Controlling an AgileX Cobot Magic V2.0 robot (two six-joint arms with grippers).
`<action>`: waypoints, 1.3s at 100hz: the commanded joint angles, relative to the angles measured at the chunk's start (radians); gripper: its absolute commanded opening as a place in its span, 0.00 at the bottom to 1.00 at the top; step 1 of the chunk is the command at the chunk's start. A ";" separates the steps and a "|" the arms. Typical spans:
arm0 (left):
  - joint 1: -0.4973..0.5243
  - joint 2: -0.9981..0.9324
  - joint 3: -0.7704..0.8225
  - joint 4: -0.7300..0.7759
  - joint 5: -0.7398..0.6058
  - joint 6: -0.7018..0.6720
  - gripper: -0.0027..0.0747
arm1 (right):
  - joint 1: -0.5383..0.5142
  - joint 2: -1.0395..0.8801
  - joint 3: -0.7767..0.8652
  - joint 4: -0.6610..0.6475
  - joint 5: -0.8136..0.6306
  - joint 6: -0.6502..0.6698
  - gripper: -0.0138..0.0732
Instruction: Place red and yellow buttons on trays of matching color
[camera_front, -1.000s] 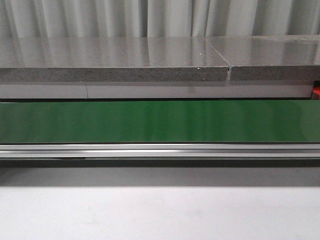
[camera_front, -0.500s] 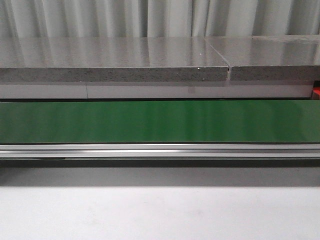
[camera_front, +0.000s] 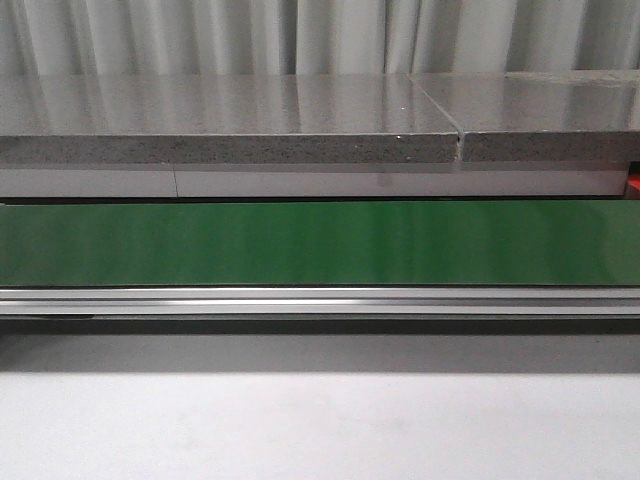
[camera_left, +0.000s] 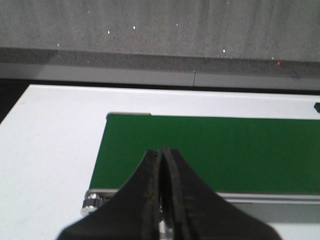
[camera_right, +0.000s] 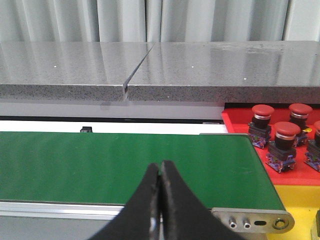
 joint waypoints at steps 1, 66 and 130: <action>-0.009 -0.011 0.003 0.008 -0.165 0.001 0.01 | 0.001 -0.018 -0.014 -0.014 -0.082 -0.002 0.08; -0.009 -0.314 0.442 0.000 -0.468 -0.013 0.01 | 0.001 -0.018 -0.014 -0.014 -0.082 -0.002 0.08; -0.009 -0.314 0.523 0.035 -0.631 -0.055 0.01 | 0.001 -0.018 -0.014 -0.014 -0.082 -0.002 0.08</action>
